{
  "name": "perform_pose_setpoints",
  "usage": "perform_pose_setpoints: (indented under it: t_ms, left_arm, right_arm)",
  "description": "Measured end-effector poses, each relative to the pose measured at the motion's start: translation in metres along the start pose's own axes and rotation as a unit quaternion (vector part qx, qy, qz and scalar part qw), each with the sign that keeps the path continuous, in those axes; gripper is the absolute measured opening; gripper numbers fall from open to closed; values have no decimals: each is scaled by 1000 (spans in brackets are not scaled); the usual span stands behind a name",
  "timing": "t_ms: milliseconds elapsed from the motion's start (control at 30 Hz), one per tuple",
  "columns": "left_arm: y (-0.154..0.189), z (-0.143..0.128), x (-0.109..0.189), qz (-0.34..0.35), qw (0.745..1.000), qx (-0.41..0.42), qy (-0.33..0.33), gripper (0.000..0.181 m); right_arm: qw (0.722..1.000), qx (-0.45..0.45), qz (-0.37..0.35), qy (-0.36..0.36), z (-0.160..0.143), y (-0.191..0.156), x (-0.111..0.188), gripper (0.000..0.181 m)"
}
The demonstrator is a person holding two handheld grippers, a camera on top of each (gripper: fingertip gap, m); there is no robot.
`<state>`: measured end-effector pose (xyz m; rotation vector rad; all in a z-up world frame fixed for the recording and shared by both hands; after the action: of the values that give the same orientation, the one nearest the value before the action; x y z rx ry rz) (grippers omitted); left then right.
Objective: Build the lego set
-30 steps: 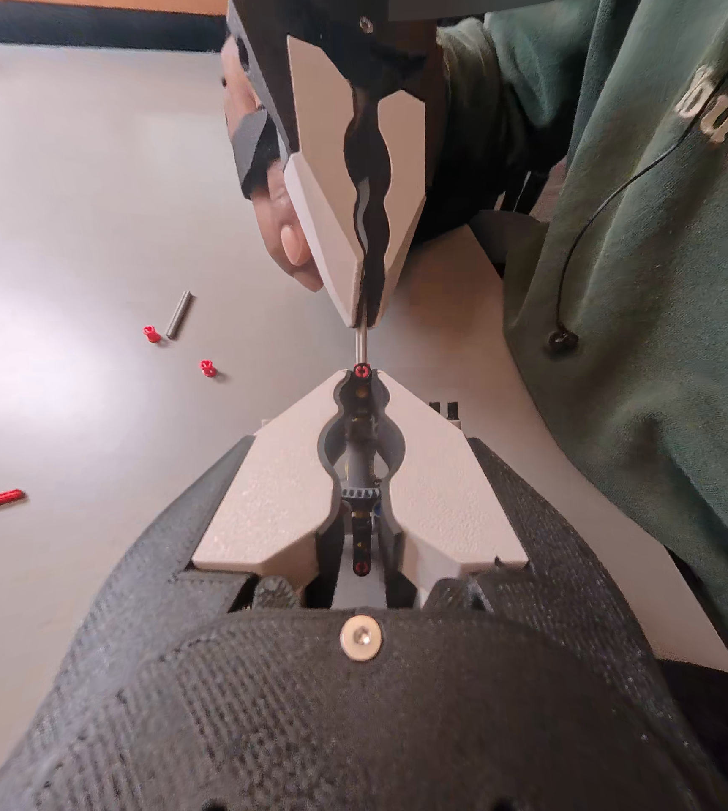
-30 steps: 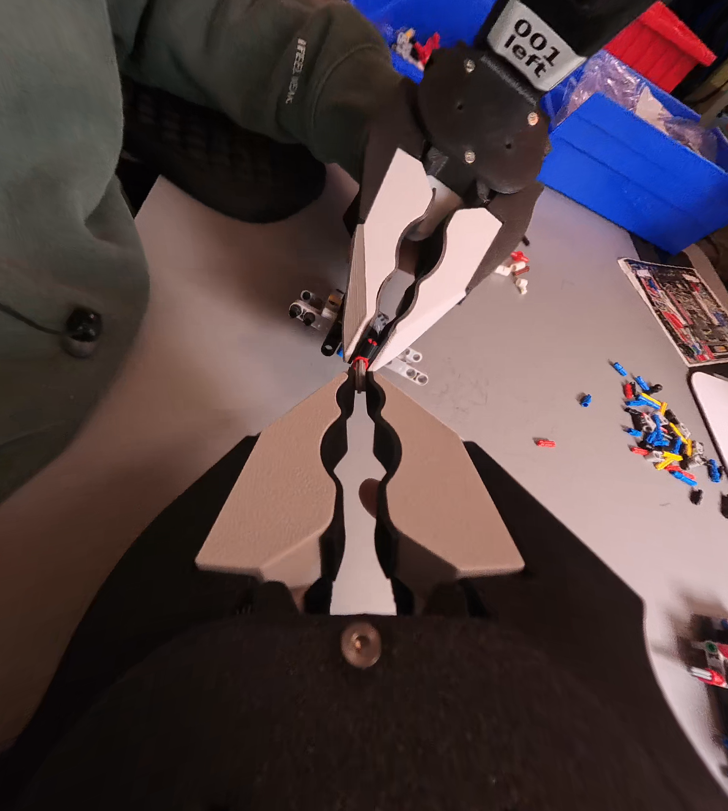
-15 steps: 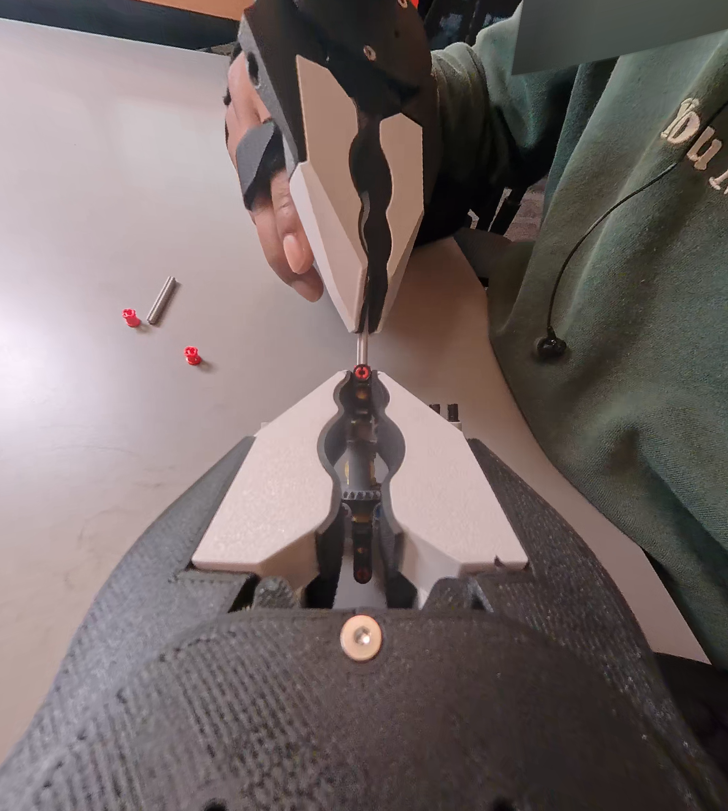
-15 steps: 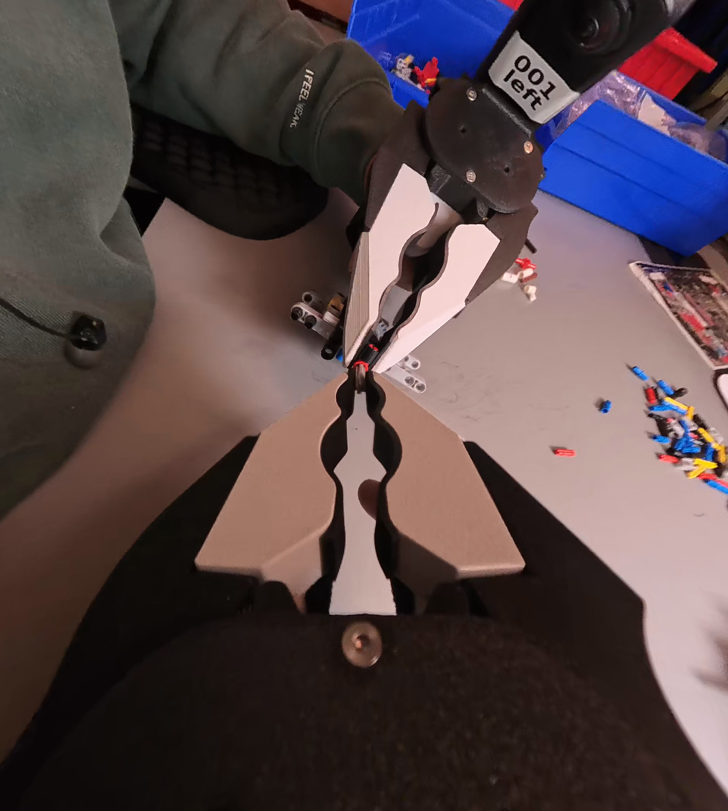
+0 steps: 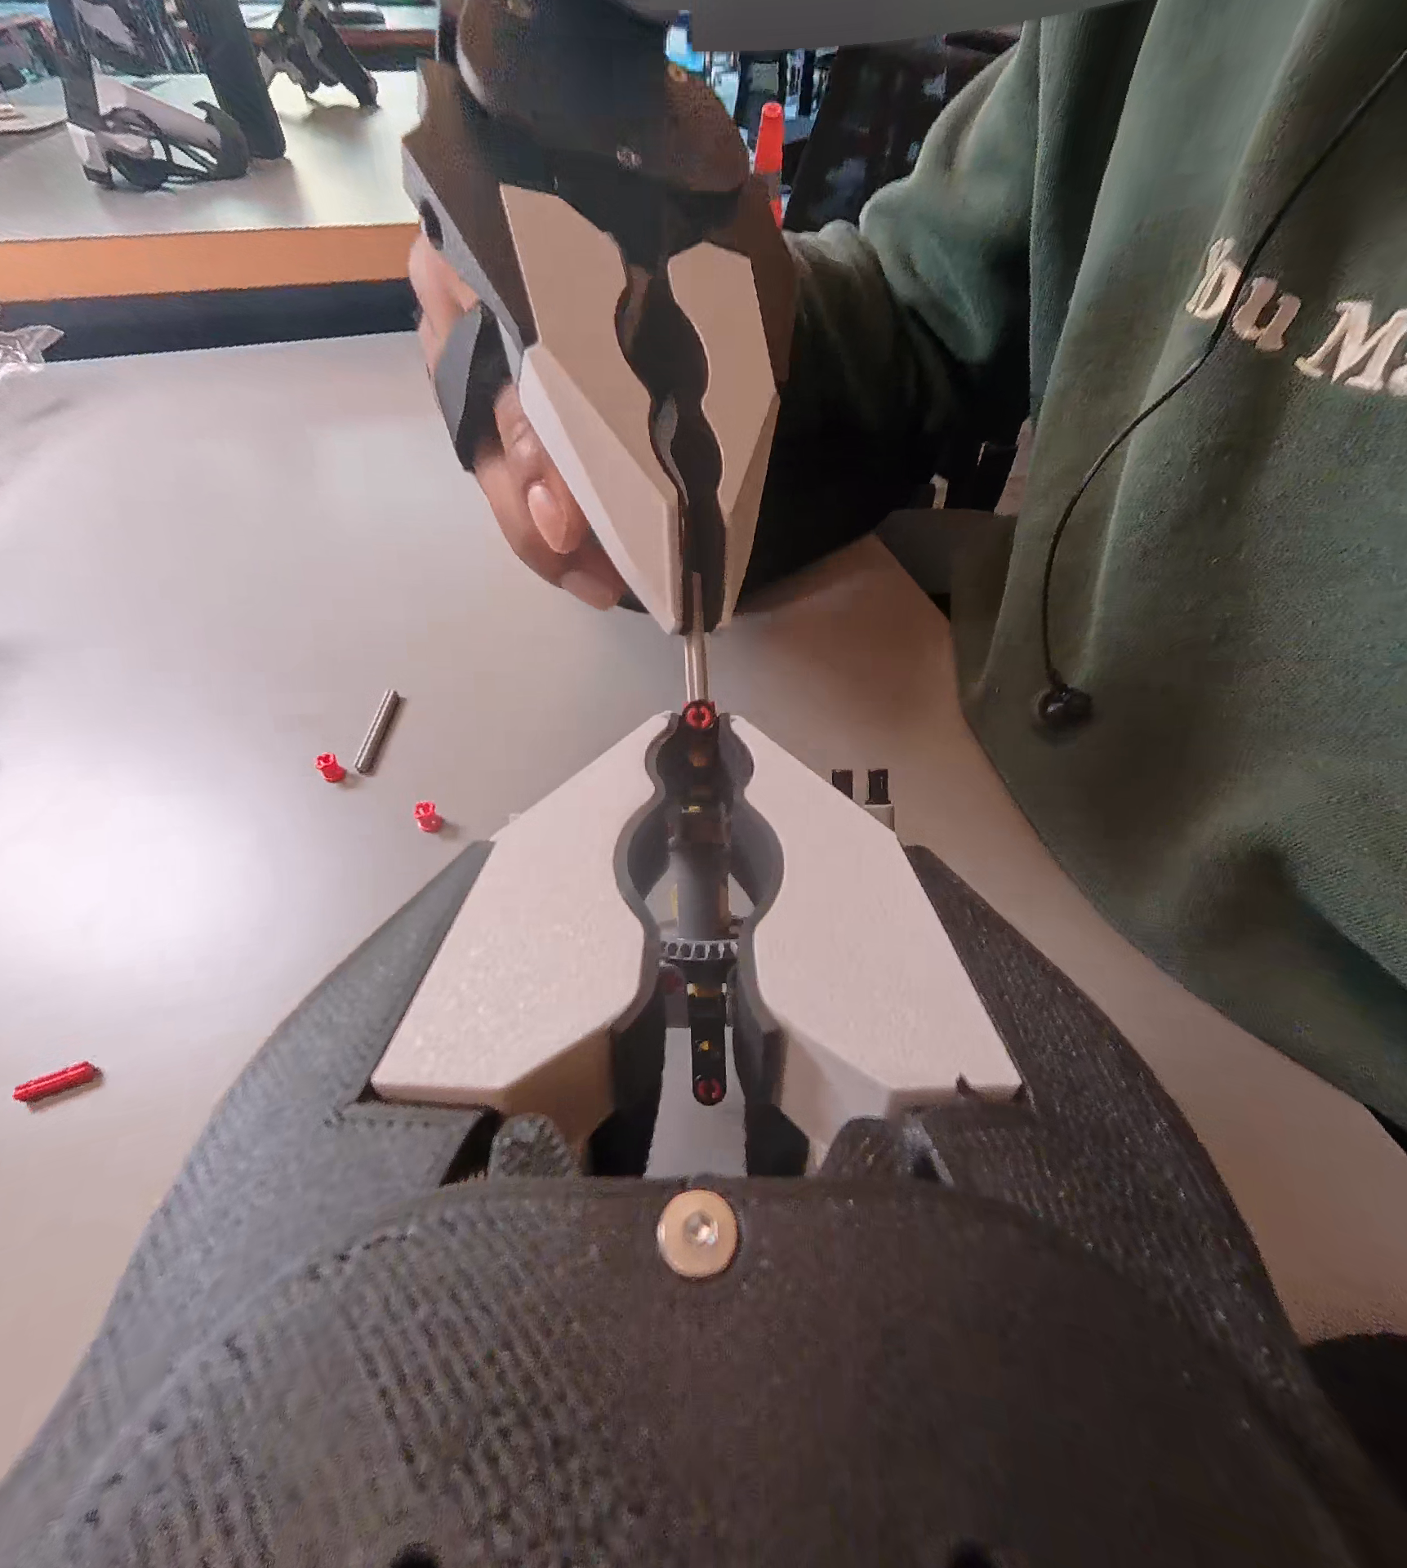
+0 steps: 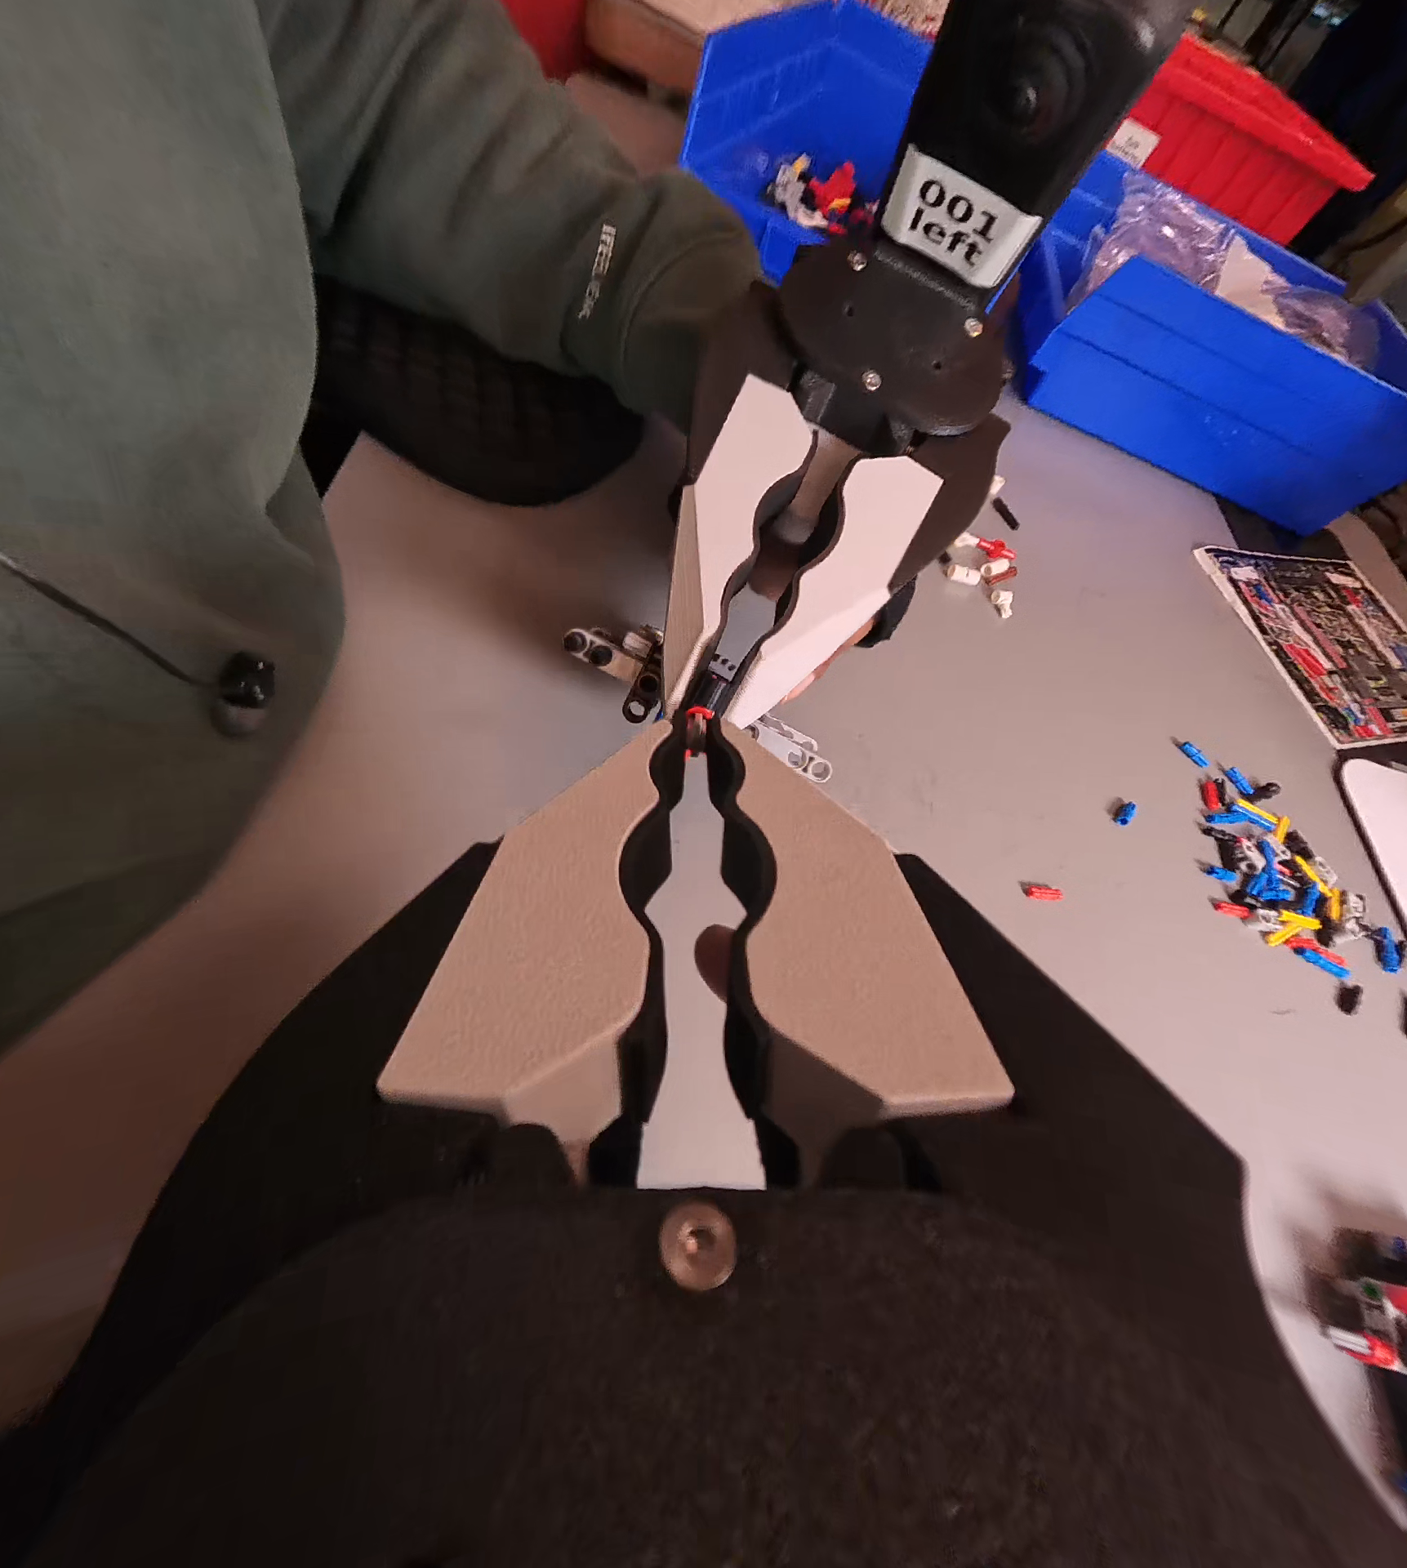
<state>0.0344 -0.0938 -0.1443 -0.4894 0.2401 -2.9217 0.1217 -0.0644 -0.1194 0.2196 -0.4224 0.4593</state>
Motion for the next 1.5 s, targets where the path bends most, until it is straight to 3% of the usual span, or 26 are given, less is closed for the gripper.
perform_pose_setpoints:
  t_ms: [467,733,900,1100,1300,1500]
  left_arm:
    - [-2,-6,-1,26,1000,1,-10,6]
    - [-8,-2,25,56,998,29,-27,34]
    - [-10,-34,32,93,984,46,-144,69]
    - [-1,-57,16,73,974,61,-208,95]
    - [-4,-63,17,80,970,60,-220,92]
    - [-5,-66,18,82,969,76,-222,91]
  right_arm:
    - [1000,-3,-13,-6,-5,2,-4,3]
    - [998,-47,-30,-8,-10,14,-2,3]
    - [998,-51,-33,-12,-18,17,-3,3]
    - [999,-43,-29,-14,-34,15,-11,3]
    - [999,-29,-34,-28,-46,14,-20,3]
    - [994,44,-66,-77,-65,12,-32,3]
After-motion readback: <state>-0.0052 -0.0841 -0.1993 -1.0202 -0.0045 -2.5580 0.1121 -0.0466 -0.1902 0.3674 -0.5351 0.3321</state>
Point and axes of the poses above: each gripper's, where its closed fingertips meet, x back along the fingers, z out of its top, y = z × x across the jaws, the point moved 5 cm from there along x, back along the fingers, and after that the axes turned 12 degrees about -x, right-handed, at the moved point
